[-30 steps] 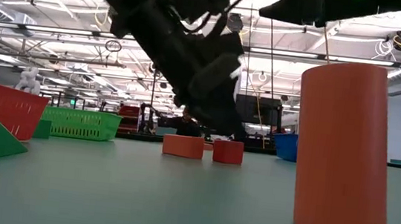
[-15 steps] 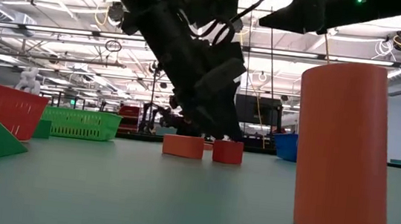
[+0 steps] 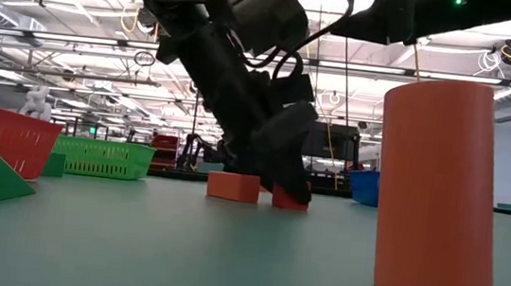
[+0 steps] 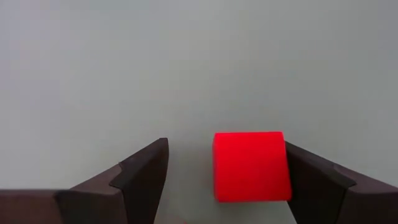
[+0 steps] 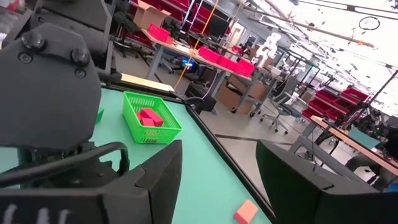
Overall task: Sort & place blocks by color
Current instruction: Put the red block into the green bin
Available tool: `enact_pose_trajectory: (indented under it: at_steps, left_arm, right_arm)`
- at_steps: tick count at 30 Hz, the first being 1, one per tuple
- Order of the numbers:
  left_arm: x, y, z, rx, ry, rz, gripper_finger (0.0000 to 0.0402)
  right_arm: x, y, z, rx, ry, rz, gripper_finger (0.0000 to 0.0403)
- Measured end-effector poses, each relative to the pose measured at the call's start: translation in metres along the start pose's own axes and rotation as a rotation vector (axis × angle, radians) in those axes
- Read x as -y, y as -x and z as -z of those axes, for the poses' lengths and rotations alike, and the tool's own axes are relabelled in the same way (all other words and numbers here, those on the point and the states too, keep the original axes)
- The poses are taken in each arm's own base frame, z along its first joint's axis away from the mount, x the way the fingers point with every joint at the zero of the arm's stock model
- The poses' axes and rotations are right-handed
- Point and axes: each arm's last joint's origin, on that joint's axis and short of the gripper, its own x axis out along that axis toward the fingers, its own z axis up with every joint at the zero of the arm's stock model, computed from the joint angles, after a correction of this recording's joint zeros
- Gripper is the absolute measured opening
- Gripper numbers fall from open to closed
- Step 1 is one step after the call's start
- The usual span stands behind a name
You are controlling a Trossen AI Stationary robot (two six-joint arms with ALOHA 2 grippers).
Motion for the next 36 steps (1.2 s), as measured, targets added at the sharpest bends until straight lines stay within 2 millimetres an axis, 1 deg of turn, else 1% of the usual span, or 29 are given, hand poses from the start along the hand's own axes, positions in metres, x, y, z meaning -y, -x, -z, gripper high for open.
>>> enact_pose_trajectory:
  at_steps: [2,4,8,11,14,17,19,23,25,28,30,32,36]
  left_arm:
    - [0.000,0.000,0.001,-0.002,-0.006,-0.008,0.0266]
    - [0.000,0.000,0.001,0.000,-0.012,-0.007,0.0234]
    - [0.000,0.002,0.000,-0.005,-0.036,0.012,0.0132]
    - [0.000,0.003,-0.002,-0.005,-0.074,0.029,0.0134]
    - [-0.003,0.012,-0.009,0.014,-0.103,0.037,0.0134]
    - [-0.012,0.034,-0.023,0.036,-0.108,0.026,0.0134]
    - [-0.023,0.054,-0.033,0.045,-0.109,-0.033,0.0134]
    - [-0.053,0.100,-0.040,-0.022,-0.107,-0.239,0.0134]
    - [-0.071,0.121,-0.038,-0.089,-0.078,-0.308,0.0134]
    - [-0.102,0.144,-0.031,-0.210,0.012,-0.399,0.0134]
    - [-0.120,0.154,-0.025,-0.293,0.078,-0.456,0.0134]
    - [-0.136,0.160,-0.017,-0.370,0.133,-0.504,0.0134]
    - [-0.162,0.159,0.006,-0.506,0.220,-0.564,0.0134]
  right_arm:
    - [0.000,0.000,0.000,-0.001,0.002,-0.001,0.0199]
    - [0.000,0.000,0.000,-0.002,0.003,-0.001,0.0199]
    - [0.000,0.000,0.001,-0.005,0.008,-0.002,0.0199]
    - [0.000,0.000,0.001,-0.009,0.012,-0.003,0.0199]
    - [-0.001,0.000,0.002,-0.015,0.020,-0.006,0.0199]
    - [-0.001,0.000,0.002,-0.017,0.023,-0.006,0.0199]
    - [-0.001,0.000,0.002,-0.019,0.025,-0.007,0.0199]
    - [-0.001,0.000,0.003,-0.026,0.033,-0.010,0.0199]
    - [-0.002,0.001,0.004,-0.031,0.031,-0.015,0.0199]
    - [-0.003,0.001,0.005,-0.041,0.008,-0.020,0.0199]
    - [-0.003,0.001,0.007,-0.056,0.001,-0.024,0.0199]
    - [-0.004,0.001,0.009,-0.068,-0.004,-0.028,0.0199]
    - [-0.004,0.001,0.010,-0.076,-0.029,-0.031,0.0199]
